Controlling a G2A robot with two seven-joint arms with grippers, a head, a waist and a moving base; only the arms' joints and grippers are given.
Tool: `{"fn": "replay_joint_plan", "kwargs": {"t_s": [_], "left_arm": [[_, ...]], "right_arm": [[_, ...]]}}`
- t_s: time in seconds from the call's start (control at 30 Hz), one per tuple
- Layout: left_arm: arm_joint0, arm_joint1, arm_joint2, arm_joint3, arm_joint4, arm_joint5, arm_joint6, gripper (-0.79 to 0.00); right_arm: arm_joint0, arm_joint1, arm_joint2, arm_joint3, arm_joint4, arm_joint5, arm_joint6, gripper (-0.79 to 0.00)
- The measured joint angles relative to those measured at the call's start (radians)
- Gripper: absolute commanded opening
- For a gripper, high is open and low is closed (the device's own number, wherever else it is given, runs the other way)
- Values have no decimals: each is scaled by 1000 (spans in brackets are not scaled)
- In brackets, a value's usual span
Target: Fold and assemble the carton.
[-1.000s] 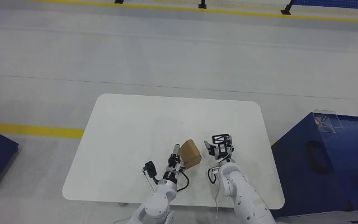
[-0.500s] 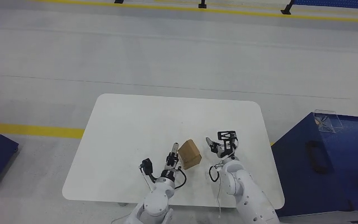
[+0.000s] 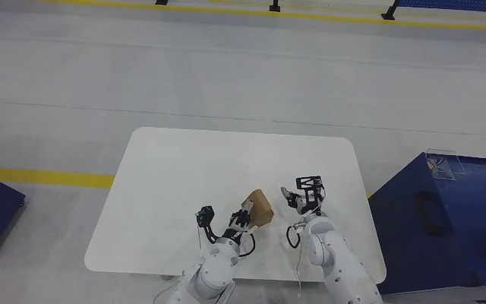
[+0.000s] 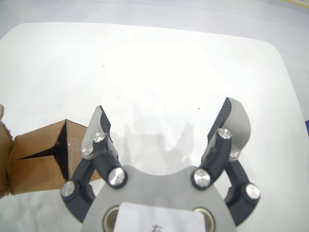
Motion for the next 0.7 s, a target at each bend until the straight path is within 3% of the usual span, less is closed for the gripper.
{"fn": "replay_joint_plan", "kwargs": {"t_s": [0.17,0.7], "left_arm": [[-19,-10,16,39,-6,-6,5,-419],[-39,-37,50,97,-2,15,38,-416]], "right_arm": [[-11,2,-3,-1,-30,-30,-32,0],[-20,1,-17,-3,-78,-74,-48,0]]}}
